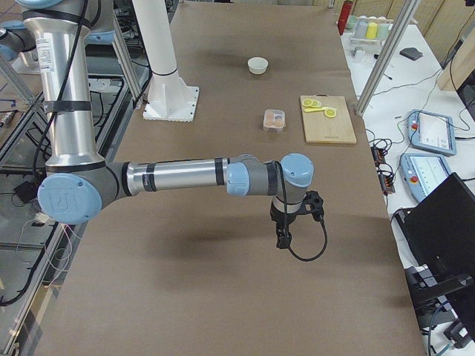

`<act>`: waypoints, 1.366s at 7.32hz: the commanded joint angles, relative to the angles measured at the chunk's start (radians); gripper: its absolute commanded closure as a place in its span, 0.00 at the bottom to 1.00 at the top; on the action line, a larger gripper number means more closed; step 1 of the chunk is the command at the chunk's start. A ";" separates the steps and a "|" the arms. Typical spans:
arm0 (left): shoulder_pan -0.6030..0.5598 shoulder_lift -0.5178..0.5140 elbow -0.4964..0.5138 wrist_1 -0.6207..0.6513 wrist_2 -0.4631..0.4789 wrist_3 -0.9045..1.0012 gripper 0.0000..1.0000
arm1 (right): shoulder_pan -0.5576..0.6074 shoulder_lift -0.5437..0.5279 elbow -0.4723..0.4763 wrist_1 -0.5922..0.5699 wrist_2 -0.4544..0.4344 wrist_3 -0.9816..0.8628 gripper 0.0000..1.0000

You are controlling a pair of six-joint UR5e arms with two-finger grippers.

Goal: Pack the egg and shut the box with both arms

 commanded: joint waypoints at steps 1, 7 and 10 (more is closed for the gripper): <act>0.000 0.019 -0.037 -0.002 0.000 -0.001 0.02 | 0.001 -0.018 0.010 0.003 0.003 0.003 0.00; 0.001 0.007 -0.020 -0.009 0.000 0.001 0.02 | 0.001 -0.025 0.014 0.007 0.014 0.001 0.00; 0.001 0.005 -0.020 -0.009 -0.003 0.001 0.02 | 0.001 -0.023 0.014 0.007 0.011 0.001 0.00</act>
